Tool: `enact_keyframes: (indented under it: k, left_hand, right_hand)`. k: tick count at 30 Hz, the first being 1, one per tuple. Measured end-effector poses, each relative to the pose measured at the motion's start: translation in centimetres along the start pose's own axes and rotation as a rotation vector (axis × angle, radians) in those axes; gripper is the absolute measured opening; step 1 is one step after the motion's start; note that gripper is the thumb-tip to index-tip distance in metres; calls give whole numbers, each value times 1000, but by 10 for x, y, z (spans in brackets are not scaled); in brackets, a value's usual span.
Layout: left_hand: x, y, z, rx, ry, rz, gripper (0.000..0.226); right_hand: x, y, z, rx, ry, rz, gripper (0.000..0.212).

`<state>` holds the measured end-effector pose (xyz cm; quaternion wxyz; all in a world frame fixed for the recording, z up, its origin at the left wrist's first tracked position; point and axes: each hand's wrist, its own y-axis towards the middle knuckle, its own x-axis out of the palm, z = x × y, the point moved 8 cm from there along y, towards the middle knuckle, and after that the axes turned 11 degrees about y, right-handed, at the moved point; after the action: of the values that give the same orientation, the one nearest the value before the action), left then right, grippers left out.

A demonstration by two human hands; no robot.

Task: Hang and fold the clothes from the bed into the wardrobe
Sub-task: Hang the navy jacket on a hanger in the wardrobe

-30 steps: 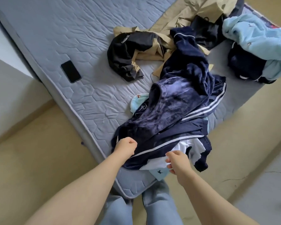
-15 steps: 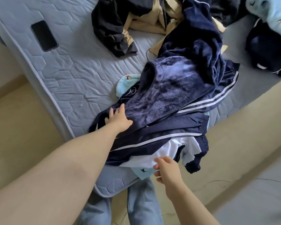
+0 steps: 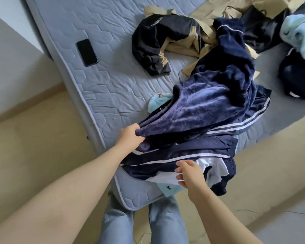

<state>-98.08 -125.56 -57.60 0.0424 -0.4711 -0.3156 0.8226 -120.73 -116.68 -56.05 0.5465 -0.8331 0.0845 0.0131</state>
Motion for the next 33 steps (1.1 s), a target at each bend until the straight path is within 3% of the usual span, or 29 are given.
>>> enact_keyframes:
  k: [8, 10, 13, 16, 19, 22, 25, 29, 33]
  left_hand:
    - [-122, -51, 10, 249, -97, 77, 28]
    - [-147, -63, -2, 234, -261, 43, 25]
    - [-170, -80, -23, 127, -721, -84, 18]
    - [-190, -98, -32, 124, -987, -284, 20]
    - [-215, -117, -28, 294, -857, -406, 26]
    - [-236, -126, -31, 352, -622, -339, 40]
    - [-247, -129, -22, 387, -487, -270, 50]
    - [-252, -118, 3, 426, -312, -42, 40]
    - [-236, -110, 44, 618, -19, 54, 75]
  right_hand:
    - [77, -73, -66, -241, 102, -52, 10]
    - [100, -93, -80, -313, 109, -97, 13]
    - [139, -118, -94, -435, 65, -233, 36]
    - [183, -147, -93, -571, -147, -337, 55]
    - [210, -169, -92, -720, -422, -196, 63]
    - [204, -186, -110, -859, -414, 7, 25]
    - [196, -197, -123, -904, -204, -22, 20]
    - [178, -213, -136, -757, 217, -172, 22]
    - [140, -227, -153, -581, 456, -260, 27]
